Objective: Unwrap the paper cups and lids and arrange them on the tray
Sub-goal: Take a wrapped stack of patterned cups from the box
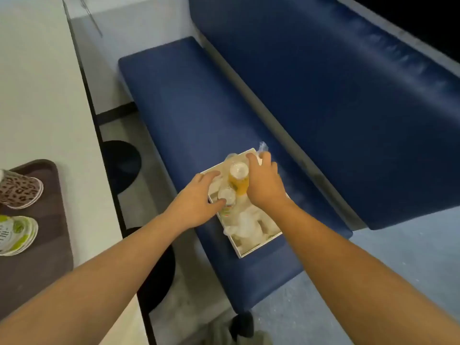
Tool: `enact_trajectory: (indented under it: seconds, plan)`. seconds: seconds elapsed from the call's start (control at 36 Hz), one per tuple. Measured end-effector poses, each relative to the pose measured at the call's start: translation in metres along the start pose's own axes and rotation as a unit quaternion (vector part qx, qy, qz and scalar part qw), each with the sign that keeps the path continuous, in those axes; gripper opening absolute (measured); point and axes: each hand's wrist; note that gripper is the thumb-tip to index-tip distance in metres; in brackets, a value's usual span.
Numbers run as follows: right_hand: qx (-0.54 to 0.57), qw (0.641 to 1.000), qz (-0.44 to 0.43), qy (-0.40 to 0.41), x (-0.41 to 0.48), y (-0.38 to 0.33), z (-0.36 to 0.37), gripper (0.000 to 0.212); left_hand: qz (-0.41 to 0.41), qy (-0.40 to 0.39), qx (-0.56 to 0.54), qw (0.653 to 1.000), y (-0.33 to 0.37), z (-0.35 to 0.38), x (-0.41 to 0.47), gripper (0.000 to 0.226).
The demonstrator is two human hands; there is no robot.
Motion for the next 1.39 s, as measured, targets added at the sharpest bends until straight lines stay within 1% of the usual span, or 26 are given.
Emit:
enact_trajectory:
  seconds: [0.06,0.11,0.14,0.19,0.22,0.25,0.31,0.36,0.39,0.47,0.56,0.61,0.67,0.81,0.89,0.94,1.0,1.06,1.08,1.11,1.17,1.19,1.25,1.28,1.33,1.39]
  plan:
    - [-0.024,0.999,0.030,0.010,0.010,0.004,-0.002,0.075,-0.002,0.002,0.003,1.000,0.003,-0.004,0.006,0.076]
    - [-0.043,0.999,0.033,0.001,0.020,0.010,-0.004,0.078,-0.001,-0.006,0.009,1.000,0.006,-0.005,0.011,0.072]
    - [-0.054,0.998,0.032,-0.010,0.025,0.013,-0.005,0.083,0.003,-0.006,0.012,1.000,0.007,-0.005,0.014,0.071]
    - [-0.075,0.995,0.033,-0.055,0.034,0.021,-0.003,0.094,0.009,-0.011,0.019,1.000,0.010,-0.006,0.019,0.069]
    - [-0.084,0.993,0.027,-0.079,0.036,0.024,-0.004,0.096,0.012,-0.018,0.021,1.000,0.010,-0.007,0.022,0.068]
    - [-0.093,0.990,0.021,-0.101,0.039,0.027,-0.003,0.094,0.012,-0.025,0.027,0.999,0.010,-0.007,0.025,0.067]
    - [-0.088,0.986,0.010,-0.138,0.043,0.034,0.000,0.079,0.010,-0.039,0.038,0.998,0.012,-0.006,0.029,0.067]
    - [-0.076,0.986,0.004,-0.146,0.045,0.039,0.005,0.061,0.004,-0.048,0.043,0.998,0.013,-0.003,0.035,0.067]
    - [-0.069,0.987,0.008,-0.142,0.047,0.041,0.008,0.058,0.003,-0.050,0.045,0.998,0.013,-0.002,0.037,0.067]
    - [-0.057,0.988,0.045,-0.139,0.050,0.046,0.010,0.057,0.006,-0.049,0.050,0.998,0.011,0.005,0.046,0.068]
    - [-0.048,0.987,0.062,-0.138,0.047,0.056,0.012,0.071,-0.001,-0.056,0.053,0.997,0.012,0.010,0.052,0.067]
    - [-0.020,0.990,0.069,-0.119,0.042,0.063,0.011,0.078,-0.009,-0.064,0.057,0.996,0.013,0.012,0.054,0.068]
    - [0.013,0.994,0.070,-0.086,0.033,0.065,0.009,0.077,-0.013,-0.068,0.058,0.996,0.014,0.012,0.055,0.069]
    - [0.110,0.993,0.034,0.032,-0.005,0.062,-0.003,0.056,-0.033,-0.106,0.060,0.992,0.021,0.014,0.050,0.076]
    - [0.193,0.974,-0.007,0.122,-0.035,0.060,-0.014,0.041,-0.041,-0.096,0.060,0.993,0.027,0.012,0.044,0.079]
    - [0.253,0.952,-0.023,0.171,-0.055,0.057,-0.024,0.041,-0.027,-0.067,0.021,0.997,0.033,0.008,0.040,0.076]
    - [0.302,0.929,-0.034,0.210,-0.076,0.054,-0.038,0.047,-0.008,-0.031,-0.041,0.999,0.046,0.000,0.034,0.069]
    - [0.340,0.909,-0.051,0.235,-0.097,0.051,-0.051,0.050,-0.023,0.004,-0.128,0.991,0.065,-0.010,0.025,0.069]
    - [0.359,0.900,-0.062,0.241,-0.107,0.050,-0.056,0.051,-0.024,0.023,-0.196,0.980,0.076,-0.016,0.020,0.073]
    - [0.385,0.888,-0.080,0.239,-0.121,0.047,-0.064,0.052,-0.019,0.039,-0.276,0.960,0.088,-0.025,0.011,0.077]
    - [0.468,0.853,-0.116,0.199,-0.140,0.045,-0.069,0.052,0.009,0.068,-0.416,0.907,0.104,-0.038,-0.002,0.073]
    - [0.509,0.833,-0.140,0.165,-0.151,0.044,-0.072,0.052,0.038,0.085,-0.456,0.885,0.111,-0.045,-0.012,0.065]
    - [0.547,0.812,-0.178,0.102,-0.166,0.042,-0.078,0.051,0.090,0.116,-0.474,0.868,0.122,-0.057,-0.038,0.045]
    - [0.550,0.808,-0.194,0.079,-0.171,0.042,-0.081,0.051,0.110,0.128,-0.472,0.865,0.126,-0.063,-0.053,0.037]
    - [0.528,0.821,-0.213,0.038,-0.179,0.036,-0.089,0.055,0.138,0.151,-0.444,0.872,0.129,-0.069,-0.080,0.025]
    - [0.460,0.862,-0.213,0.029,-0.185,0.024,-0.098,0.068,0.151,0.170,-0.386,0.894,0.125,-0.072,-0.107,0.016]
Point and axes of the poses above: each hand's wrist, its own x-axis towards the middle knuckle, its own z-axis out of the palm, y = z × x, and after that the axes turned 15 degrees about -y, right-handed
